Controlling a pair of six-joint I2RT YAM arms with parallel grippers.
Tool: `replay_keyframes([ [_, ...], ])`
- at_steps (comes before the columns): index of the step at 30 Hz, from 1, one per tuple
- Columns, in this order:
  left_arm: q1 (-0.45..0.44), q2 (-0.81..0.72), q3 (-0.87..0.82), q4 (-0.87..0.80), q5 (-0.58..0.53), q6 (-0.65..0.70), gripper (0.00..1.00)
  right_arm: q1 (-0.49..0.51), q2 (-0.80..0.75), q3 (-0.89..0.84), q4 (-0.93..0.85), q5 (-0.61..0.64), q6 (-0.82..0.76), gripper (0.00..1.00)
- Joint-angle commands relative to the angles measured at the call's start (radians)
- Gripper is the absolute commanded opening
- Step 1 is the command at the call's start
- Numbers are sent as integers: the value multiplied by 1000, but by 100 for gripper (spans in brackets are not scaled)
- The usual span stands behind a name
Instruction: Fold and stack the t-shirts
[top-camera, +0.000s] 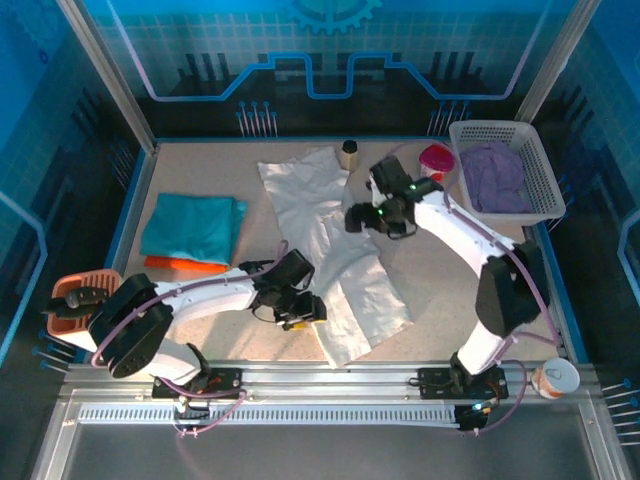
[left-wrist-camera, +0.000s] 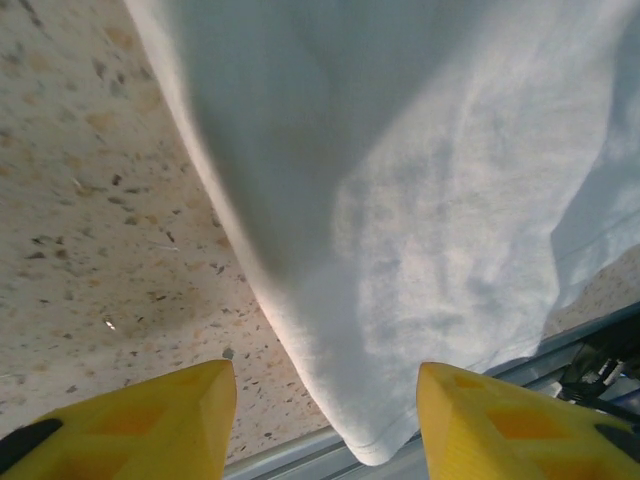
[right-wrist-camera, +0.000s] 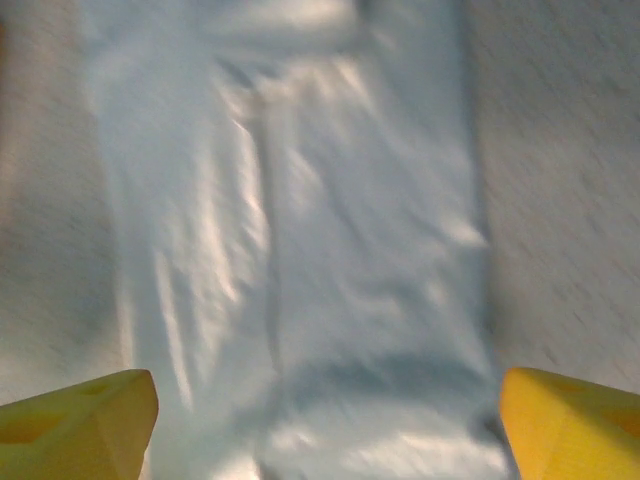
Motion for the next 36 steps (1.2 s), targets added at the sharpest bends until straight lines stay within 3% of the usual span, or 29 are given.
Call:
replay_keyframes([
  [1,22,29,15,-39,-20,4,53,-14,-147,-146,-80,43,39,88],
  [5,163,38,153,-151,-36,148,55,-17,-306,-335,-78,54,80,88],
  [8,258,132,309,-249,-36,255,55,-28,-386,-426,-66,41,113,88],
  [20,350,597,802,-367,-63,413,55,-36,-478,-556,-62,1,166,87],
  [29,457,762,937,-430,-85,484,55,-37,-580,-684,-51,-52,225,85],
  [36,505,868,1097,-576,-142,646,55,-36,-550,-723,23,-117,253,84],
])
